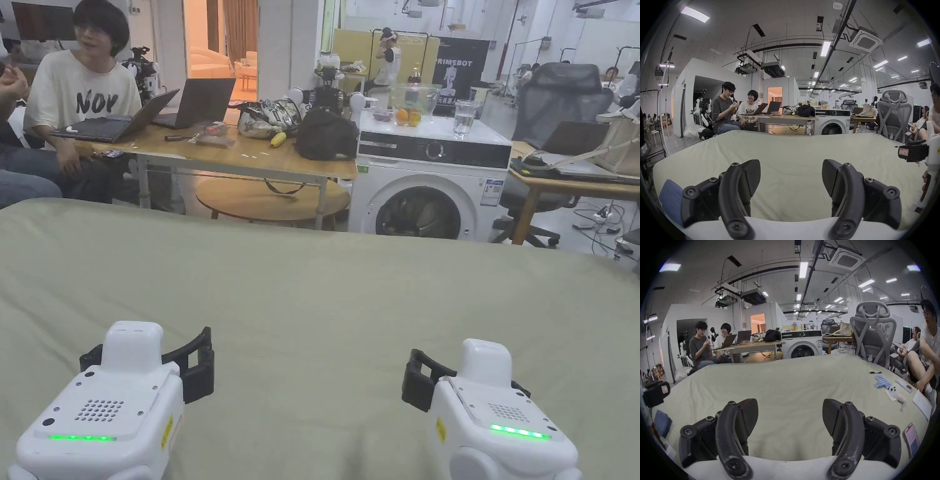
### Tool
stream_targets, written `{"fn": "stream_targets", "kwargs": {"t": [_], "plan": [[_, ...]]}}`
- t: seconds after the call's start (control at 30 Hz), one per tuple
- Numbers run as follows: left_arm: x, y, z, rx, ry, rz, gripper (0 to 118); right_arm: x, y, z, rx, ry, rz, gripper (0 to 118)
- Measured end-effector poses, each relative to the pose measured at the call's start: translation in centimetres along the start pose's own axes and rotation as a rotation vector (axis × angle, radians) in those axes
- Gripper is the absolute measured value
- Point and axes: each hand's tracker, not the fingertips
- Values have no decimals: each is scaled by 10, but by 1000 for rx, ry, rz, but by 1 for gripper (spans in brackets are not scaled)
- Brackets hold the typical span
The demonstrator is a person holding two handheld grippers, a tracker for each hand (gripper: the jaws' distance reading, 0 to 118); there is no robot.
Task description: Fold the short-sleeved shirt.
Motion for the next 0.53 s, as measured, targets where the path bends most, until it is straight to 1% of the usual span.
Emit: {"fn": "stream_targets", "kwargs": {"t": [0.2,0.37,0.53], "plan": [[1,0,0,18,14,-15,79,4,-5,0,57,-28,38,84],[2,-3,1,32,21,-20,79,6,-7,0,75,-15,40,84],[2,-4,0,25,14,-14,79,3,-7,4,105,-10,73,84]]}}
